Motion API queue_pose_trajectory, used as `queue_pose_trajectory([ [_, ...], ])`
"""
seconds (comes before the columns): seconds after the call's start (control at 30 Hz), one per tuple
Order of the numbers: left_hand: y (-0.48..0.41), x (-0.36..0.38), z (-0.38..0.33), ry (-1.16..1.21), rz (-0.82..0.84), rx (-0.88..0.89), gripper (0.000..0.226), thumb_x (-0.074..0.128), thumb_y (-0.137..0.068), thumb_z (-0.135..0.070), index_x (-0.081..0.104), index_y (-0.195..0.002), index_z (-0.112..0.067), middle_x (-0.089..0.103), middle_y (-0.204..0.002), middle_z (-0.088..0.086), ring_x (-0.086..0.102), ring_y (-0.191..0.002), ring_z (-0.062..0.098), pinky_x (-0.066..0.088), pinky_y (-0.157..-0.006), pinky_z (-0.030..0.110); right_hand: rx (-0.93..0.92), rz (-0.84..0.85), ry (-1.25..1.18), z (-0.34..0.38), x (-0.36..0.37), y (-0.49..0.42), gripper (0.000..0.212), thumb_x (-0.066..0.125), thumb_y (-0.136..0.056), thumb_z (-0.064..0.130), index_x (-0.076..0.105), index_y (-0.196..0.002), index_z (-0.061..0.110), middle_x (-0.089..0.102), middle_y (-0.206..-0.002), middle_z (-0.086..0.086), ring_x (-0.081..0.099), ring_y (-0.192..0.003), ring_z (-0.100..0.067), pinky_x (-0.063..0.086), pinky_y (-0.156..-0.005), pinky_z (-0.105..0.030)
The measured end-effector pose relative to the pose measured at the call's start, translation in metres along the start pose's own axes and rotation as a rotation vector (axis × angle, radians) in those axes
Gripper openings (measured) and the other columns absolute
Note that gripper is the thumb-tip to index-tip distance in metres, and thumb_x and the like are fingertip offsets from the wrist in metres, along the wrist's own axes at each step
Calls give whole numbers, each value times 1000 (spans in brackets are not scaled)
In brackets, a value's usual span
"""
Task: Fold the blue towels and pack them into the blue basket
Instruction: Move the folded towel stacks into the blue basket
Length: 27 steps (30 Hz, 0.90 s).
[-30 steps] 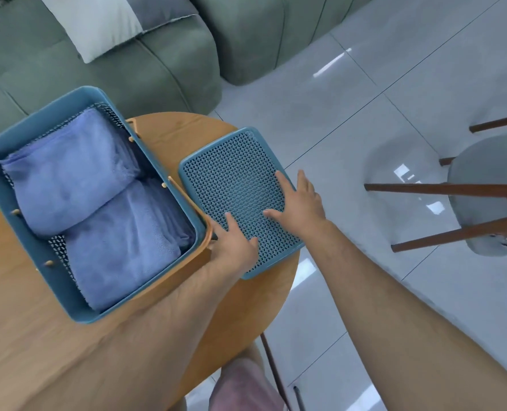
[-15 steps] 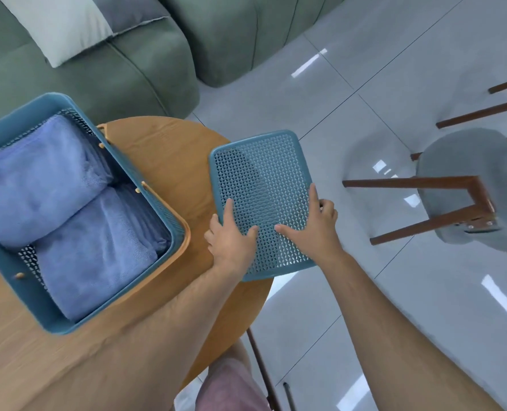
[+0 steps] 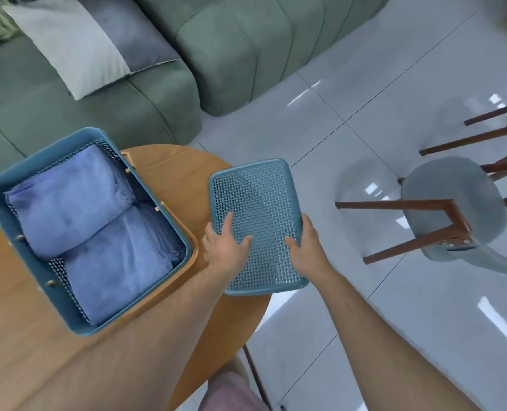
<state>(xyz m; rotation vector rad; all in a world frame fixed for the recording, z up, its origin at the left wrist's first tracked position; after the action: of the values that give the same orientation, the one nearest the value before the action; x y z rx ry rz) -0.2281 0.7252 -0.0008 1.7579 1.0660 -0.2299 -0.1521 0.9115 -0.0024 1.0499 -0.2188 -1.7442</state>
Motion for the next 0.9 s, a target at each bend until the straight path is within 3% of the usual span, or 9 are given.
queue_pose_trajectory([
  [0.17, -7, 14, 31, 144, 154, -76, 79, 62, -90, -57, 14, -153, -50, 23, -151, 11, 44, -130, 37, 46, -104, 50, 92, 16, -120, -23, -3, 12, 50, 47, -105, 20, 31, -150, 35, 54, -133, 4, 58, -104, -6, 49, -78, -24],
  [0.33, 5, 12, 24, 213, 117, 38, 81, 68, -89, -48, 21, -154, -43, 33, -136, 7, 43, -127, 26, 40, -110, 44, 74, -15, -119, -22, -22, 26, 53, 49, -105, 25, 28, -152, 34, 51, -138, 2, 57, -108, -7, 47, -75, -19],
  [0.37, 10, 7, 19, 215, 97, 69, 84, 69, -88, -49, 19, -155, -42, 33, -134, 6, 42, -127, 25, 39, -111, 43, 44, -29, -101, -16, -29, 29, 55, 54, -102, 29, 28, -151, 36, 50, -138, 2, 57, -109, -7, 49, -77, -20],
  [0.43, 22, -9, 7, 226, 36, 152, 90, 70, -86, -52, 15, -156, -41, 32, -131, 4, 42, -126, 24, 38, -112, 43, -21, -56, -83, 1, -44, 38, 73, 67, -89, 46, 26, -150, 41, 48, -139, 4, 57, -118, -12, 56, -89, -35],
  [0.5, 38, -32, -8, 237, -33, 230, 96, 71, -85, -52, 9, -158, -40, 32, -129, 2, 44, -123, 22, 40, -110, 40, -67, -77, -64, 25, -60, 49, 94, 75, -78, 59, 20, -152, 43, 41, -145, 7, 53, -125, -13, 52, -100, -45],
  [0.7, 89, -114, -39, 304, -224, 394, 106, 75, -85, -44, -2, -158, -34, 34, -123, -4, 41, -116, 9, 36, -102, 23, -212, -131, -7, 111, -96, 80, 107, 82, -74, 55, 15, -155, 38, 32, -141, 10, 45, -119, -10, 47, -100, -42],
  [0.8, 103, -153, -25, 337, -309, 364, 107, 76, -84, -42, 1, -158, -34, 35, -123, -4, 41, -121, 13, 37, -108, 28, -283, -92, 24, 155, -83, 90, 103, 82, -74, 52, 18, -154, 38, 33, -131, 8, 49, -112, -10, 45, -91, -34],
  [0.9, 111, -185, 7, 340, -375, 288, 106, 77, -83, -41, 5, -160, -31, 38, -130, 0, 38, -129, 14, 33, -112, 31, -364, -23, 83, 189, -50, 95, 100, 82, -72, 57, 23, -150, 37, 33, -127, 8, 52, -110, -9, 44, -92, -32],
])
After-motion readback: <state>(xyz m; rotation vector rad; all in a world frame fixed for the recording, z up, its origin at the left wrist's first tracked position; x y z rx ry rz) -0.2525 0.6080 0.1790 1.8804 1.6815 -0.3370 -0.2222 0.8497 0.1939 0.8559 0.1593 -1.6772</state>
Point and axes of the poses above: each hand's wrist, its own y-axis away from the middle knuckle, its own x-axis out of the palm, z = x × y, the point moved 4 cm from there along -y, towards the middle knuckle
